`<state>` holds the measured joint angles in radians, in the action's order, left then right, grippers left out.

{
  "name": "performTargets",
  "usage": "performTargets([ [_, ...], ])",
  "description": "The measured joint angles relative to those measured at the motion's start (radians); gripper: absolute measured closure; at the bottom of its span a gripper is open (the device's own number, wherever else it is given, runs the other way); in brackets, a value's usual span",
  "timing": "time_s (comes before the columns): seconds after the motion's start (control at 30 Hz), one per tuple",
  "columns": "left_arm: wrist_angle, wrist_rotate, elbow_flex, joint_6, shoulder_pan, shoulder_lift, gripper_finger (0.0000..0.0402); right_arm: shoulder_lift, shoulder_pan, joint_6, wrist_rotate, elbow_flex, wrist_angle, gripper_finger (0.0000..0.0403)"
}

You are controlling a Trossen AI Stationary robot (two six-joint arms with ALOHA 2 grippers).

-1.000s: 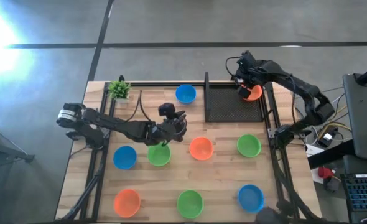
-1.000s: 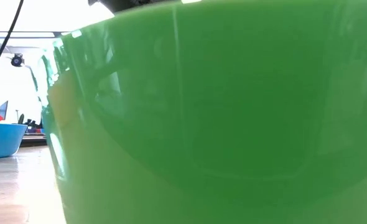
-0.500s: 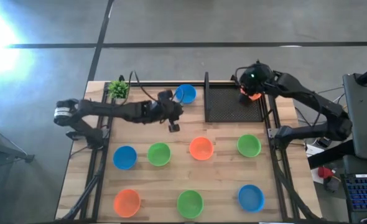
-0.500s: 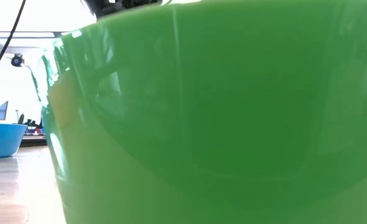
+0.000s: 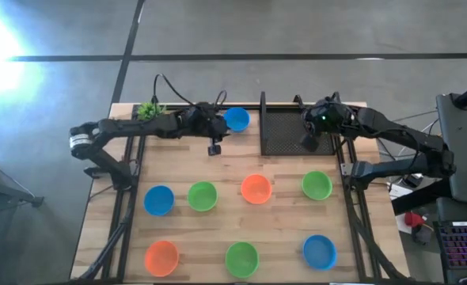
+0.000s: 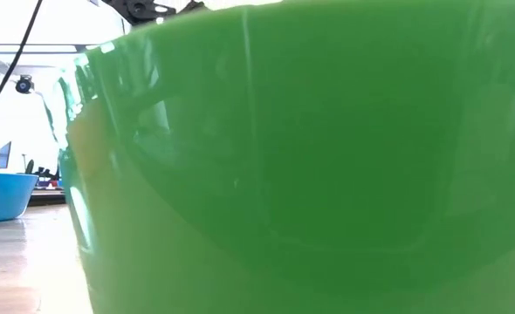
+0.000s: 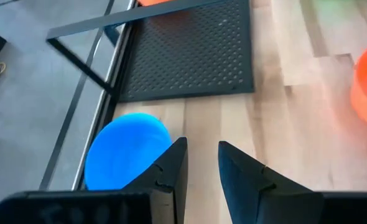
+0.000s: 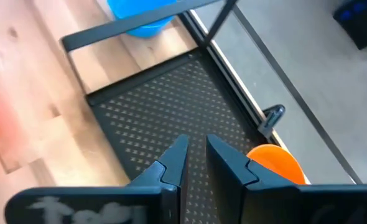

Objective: Pick & Place Mini bowls
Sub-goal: Put the top blue bowl on the shelf

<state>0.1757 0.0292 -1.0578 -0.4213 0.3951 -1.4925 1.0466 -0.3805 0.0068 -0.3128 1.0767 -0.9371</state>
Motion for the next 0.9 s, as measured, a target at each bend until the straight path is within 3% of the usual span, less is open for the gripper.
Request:
performTargets([
  [0.17, -0.009, 0.073, 0.021, -0.027, 0.044, 0.0, 0.0312, 0.0, 0.044, -0.004, 0.0, 0.0, 0.006, 0.0351],
  [0.5, -0.102, 0.08, 0.094, -0.024, 0.091, -0.008, 0.0312, 0.0, 0.082, -0.012, 0.0, 0.001, 0.013, 0.0351],
  [0.9, -0.16, 0.08, 0.047, -0.027, 0.123, -0.149, 0.0312, 0.0, 0.082, -0.018, -0.001, 0.002, 0.038, 0.0351],
])
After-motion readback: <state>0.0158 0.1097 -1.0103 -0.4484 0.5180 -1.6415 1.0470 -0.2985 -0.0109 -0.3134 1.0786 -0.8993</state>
